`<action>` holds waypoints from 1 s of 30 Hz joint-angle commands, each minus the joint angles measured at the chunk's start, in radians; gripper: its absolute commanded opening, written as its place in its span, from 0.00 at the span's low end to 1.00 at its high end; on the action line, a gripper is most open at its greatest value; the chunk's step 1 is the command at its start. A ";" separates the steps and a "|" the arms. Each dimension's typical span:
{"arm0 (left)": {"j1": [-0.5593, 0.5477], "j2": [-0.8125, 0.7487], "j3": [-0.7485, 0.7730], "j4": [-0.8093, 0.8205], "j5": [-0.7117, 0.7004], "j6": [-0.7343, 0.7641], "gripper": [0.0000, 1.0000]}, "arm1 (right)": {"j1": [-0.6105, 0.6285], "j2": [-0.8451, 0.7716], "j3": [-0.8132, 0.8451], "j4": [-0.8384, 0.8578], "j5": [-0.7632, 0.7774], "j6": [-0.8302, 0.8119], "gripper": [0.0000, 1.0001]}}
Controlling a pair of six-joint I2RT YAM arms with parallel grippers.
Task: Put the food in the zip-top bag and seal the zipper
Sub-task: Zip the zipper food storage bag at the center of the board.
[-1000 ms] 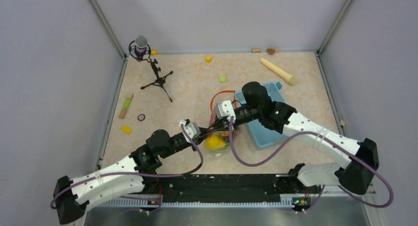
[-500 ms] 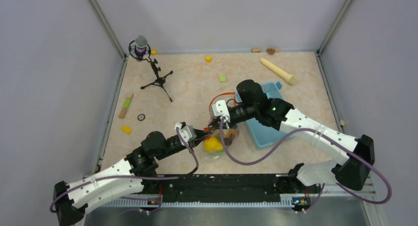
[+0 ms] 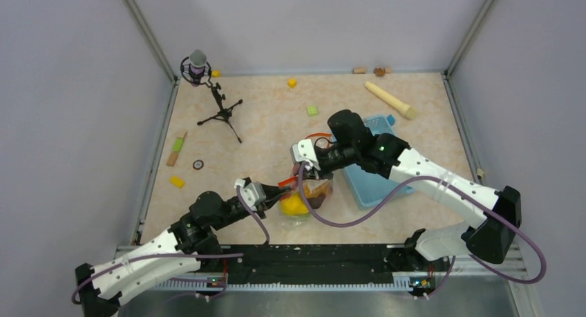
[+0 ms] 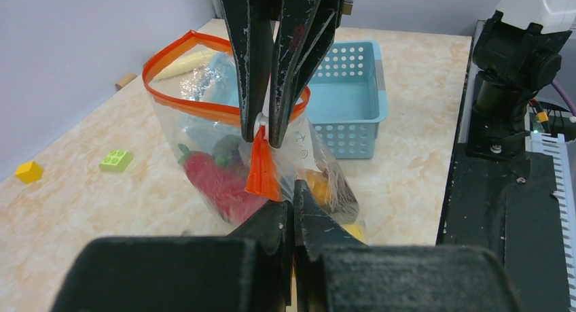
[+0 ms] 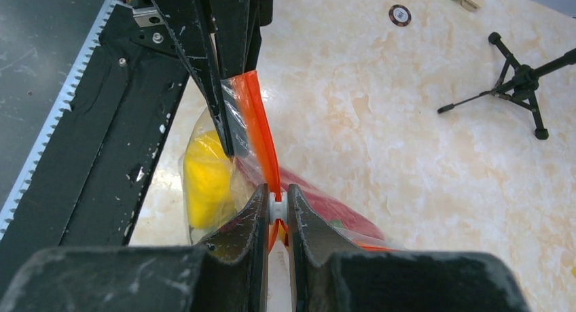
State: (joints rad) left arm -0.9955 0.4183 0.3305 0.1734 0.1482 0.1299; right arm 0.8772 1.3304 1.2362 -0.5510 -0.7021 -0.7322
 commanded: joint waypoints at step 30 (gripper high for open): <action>-0.002 -0.104 -0.042 0.155 -0.326 -0.048 0.00 | -0.063 -0.057 -0.002 -0.008 0.430 0.068 0.00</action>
State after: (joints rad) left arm -0.9966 0.3546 0.2939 0.2100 -0.1329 0.0956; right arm 0.8524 1.3106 1.2438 -0.5621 -0.3969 -0.6823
